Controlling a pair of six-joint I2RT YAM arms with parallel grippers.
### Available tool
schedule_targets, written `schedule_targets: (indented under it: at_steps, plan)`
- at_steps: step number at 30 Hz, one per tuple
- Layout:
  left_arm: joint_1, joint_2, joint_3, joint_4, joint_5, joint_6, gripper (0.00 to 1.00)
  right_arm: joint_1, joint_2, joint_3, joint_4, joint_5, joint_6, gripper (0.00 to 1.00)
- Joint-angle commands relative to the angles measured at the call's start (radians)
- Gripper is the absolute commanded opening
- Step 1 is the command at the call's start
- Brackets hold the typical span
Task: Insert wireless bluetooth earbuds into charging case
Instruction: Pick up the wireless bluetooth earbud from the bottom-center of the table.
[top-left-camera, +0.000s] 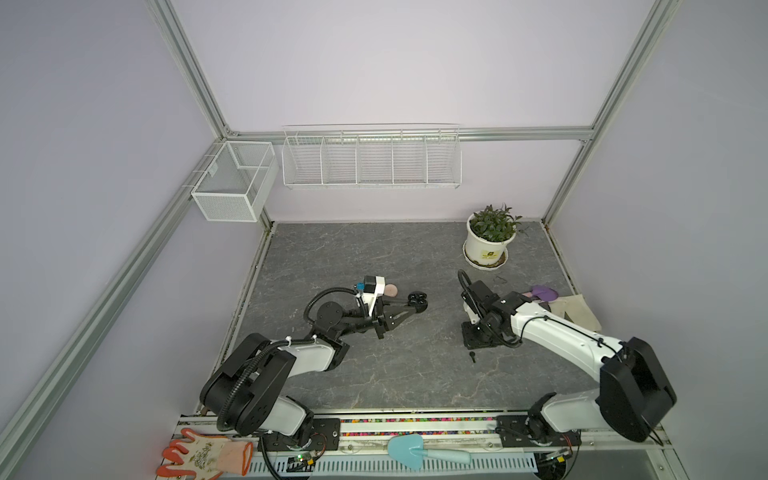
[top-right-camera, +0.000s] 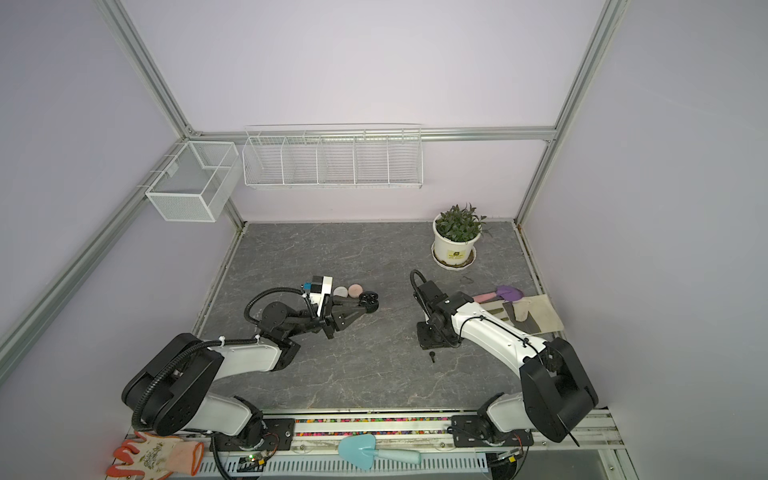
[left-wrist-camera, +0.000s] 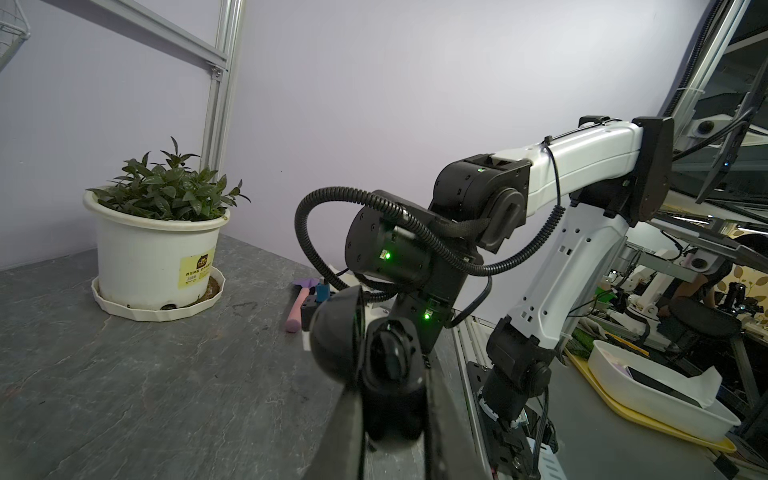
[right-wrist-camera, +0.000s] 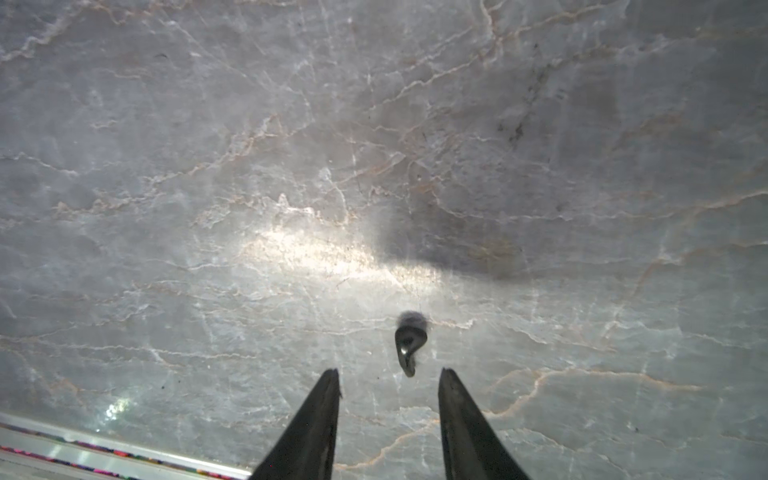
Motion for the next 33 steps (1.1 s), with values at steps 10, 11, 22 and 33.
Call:
schedule_targets:
  at_steps: [10, 11, 22, 33]
  plan:
    - [-0.001, 0.008, -0.012, 0.037, -0.008, -0.003, 0.0, 0.077, -0.033, -0.122, 0.004, 0.08, 0.149, 0.34]
    - [-0.001, 0.009, -0.011, 0.037, -0.006, -0.004, 0.0, 0.088, -0.022, -0.119, 0.006, 0.086, 0.15, 0.34]
    - [0.0, 0.001, -0.014, 0.037, -0.004, -0.004, 0.0, 0.127, 0.034, -0.116, 0.029, 0.119, 0.15, 0.27]
    - [0.002, 0.002, -0.016, 0.037, -0.007, -0.006, 0.0, 0.13, 0.072, -0.119, 0.064, 0.119, 0.141, 0.21]
